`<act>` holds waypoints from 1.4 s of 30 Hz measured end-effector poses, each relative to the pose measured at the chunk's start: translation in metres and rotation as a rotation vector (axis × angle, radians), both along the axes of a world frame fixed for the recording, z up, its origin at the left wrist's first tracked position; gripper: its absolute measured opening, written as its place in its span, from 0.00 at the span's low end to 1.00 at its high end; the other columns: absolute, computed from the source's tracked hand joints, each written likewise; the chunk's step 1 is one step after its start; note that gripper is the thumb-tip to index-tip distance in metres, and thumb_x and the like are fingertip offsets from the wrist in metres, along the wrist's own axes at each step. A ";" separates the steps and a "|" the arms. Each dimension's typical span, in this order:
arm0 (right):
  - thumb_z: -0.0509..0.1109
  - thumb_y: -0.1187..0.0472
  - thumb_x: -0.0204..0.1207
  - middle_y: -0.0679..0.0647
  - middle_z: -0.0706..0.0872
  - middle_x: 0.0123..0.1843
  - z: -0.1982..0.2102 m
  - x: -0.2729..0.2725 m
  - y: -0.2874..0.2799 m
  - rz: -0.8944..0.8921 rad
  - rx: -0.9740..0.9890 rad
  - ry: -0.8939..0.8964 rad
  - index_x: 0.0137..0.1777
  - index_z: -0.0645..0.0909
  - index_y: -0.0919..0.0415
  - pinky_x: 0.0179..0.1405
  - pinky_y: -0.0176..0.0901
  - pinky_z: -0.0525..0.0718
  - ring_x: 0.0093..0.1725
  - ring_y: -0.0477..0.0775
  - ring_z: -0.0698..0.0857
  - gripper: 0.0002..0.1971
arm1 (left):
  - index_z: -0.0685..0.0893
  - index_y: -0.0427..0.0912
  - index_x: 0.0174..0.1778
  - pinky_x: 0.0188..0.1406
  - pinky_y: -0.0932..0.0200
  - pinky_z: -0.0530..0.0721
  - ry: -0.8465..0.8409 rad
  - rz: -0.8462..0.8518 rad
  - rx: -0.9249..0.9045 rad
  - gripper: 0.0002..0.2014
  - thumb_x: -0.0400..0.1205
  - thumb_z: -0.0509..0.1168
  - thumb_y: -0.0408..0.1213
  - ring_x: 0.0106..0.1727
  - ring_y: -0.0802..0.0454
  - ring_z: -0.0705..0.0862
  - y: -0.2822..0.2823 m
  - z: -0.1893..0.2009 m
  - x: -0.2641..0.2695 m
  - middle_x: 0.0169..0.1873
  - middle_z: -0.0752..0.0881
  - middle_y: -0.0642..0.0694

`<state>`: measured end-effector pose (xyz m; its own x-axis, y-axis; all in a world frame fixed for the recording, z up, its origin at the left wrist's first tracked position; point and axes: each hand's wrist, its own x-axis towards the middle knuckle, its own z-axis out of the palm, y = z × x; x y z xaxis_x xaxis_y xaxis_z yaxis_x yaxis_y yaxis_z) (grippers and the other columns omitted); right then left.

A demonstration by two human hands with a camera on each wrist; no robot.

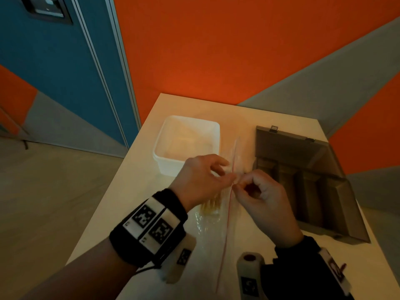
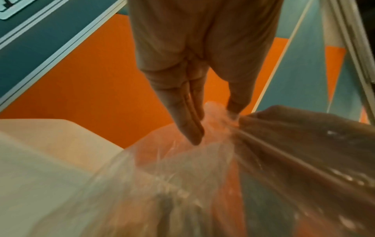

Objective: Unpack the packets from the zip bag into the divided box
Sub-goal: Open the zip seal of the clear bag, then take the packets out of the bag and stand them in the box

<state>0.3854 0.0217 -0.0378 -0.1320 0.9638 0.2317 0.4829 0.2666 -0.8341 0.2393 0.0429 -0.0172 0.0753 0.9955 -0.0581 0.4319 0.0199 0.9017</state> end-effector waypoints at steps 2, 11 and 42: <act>0.69 0.57 0.67 0.51 0.80 0.32 0.000 -0.001 0.001 -0.013 0.043 -0.018 0.32 0.78 0.63 0.35 0.31 0.77 0.37 0.51 0.78 0.09 | 0.87 0.39 0.39 0.39 0.56 0.88 0.011 -0.019 0.044 0.06 0.73 0.67 0.37 0.34 0.52 0.86 0.003 0.003 0.002 0.29 0.86 0.48; 0.63 0.61 0.77 0.50 0.83 0.27 -0.003 0.016 0.022 -0.233 -0.321 0.580 0.34 0.82 0.58 0.27 0.38 0.81 0.26 0.44 0.80 0.12 | 0.84 0.35 0.34 0.32 0.64 0.88 -0.535 -0.001 -0.274 0.10 0.78 0.59 0.31 0.30 0.53 0.85 0.009 -0.011 -0.015 0.27 0.87 0.45; 0.62 0.51 0.70 0.57 0.93 0.42 -0.028 0.049 0.017 -0.187 -0.702 1.193 0.53 0.84 0.64 0.46 0.53 0.88 0.41 0.52 0.91 0.19 | 0.78 0.42 0.36 0.20 0.66 0.76 -0.998 0.165 -0.435 0.09 0.78 0.58 0.41 0.18 0.58 0.71 -0.008 -0.011 -0.013 0.20 0.74 0.50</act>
<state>0.4341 0.0386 -0.0660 -0.0576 0.9053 -0.4208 -0.6227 -0.3620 -0.6937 0.2259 0.0351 -0.0281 0.1510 0.9070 -0.3931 -0.5247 0.4105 0.7458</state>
